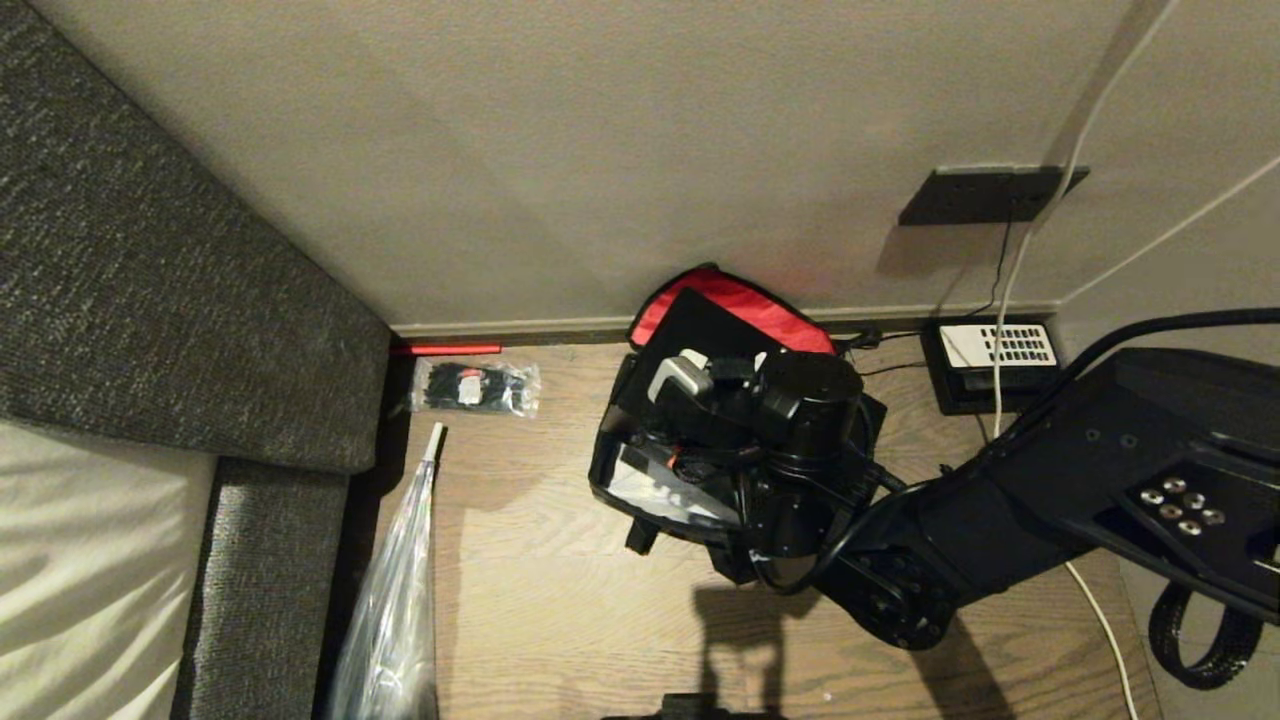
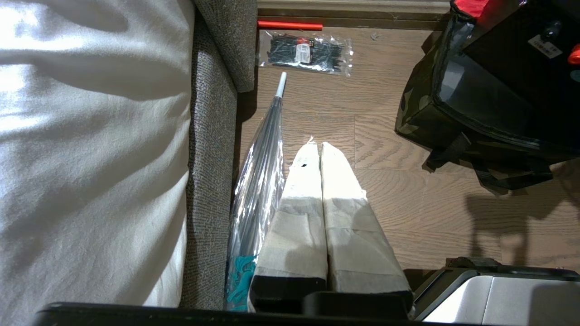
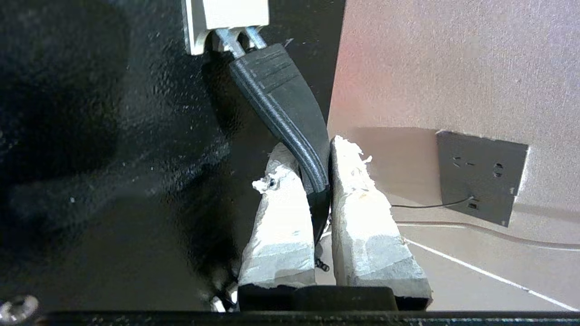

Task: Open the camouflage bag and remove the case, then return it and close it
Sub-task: Place the black box back

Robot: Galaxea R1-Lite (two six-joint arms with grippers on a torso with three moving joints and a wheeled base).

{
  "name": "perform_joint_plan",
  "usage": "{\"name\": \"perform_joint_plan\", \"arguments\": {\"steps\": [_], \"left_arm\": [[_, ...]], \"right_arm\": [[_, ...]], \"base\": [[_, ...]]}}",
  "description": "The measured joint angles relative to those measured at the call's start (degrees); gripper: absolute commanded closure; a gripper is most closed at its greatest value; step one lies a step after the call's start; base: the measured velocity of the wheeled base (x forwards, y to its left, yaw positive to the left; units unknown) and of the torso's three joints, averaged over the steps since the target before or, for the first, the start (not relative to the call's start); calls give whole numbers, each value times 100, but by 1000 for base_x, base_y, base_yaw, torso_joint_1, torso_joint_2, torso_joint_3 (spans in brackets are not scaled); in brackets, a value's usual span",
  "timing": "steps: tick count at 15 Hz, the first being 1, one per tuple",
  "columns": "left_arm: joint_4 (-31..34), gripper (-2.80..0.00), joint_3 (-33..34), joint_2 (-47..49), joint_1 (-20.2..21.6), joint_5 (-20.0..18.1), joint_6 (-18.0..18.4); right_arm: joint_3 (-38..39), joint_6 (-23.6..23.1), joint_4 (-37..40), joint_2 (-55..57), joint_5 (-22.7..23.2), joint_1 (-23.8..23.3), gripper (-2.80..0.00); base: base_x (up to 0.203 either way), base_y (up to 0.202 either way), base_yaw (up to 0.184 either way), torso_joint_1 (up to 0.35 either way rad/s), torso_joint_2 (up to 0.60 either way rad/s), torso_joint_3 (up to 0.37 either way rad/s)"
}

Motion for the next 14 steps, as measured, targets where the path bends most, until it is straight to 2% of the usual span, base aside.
{"name": "perform_joint_plan", "arguments": {"steps": [3, 8, 11, 14], "left_arm": [[0, 0, 0, 0, 0, 0, 2], [0, 0, 0, 0, 0, -1, 1], [-2, 0, 0, 0, 0, -1, 1], [-2, 0, 0, 0, 0, -1, 1]], "right_arm": [[-178, 13, 97, 33, -5, 54, 0], [-232, 318, 317, 121, 27, 65, 0], [-192, 371, 354, 163, 412, 52, 0], [-95, 396, 362, 160, 529, 6, 0]], "base": [[0, 0, 0, 0, 0, 0], [0, 0, 0, 0, 0, 0], [0, 0, 0, 0, 0, 0], [0, 0, 0, 0, 0, 0]]}}
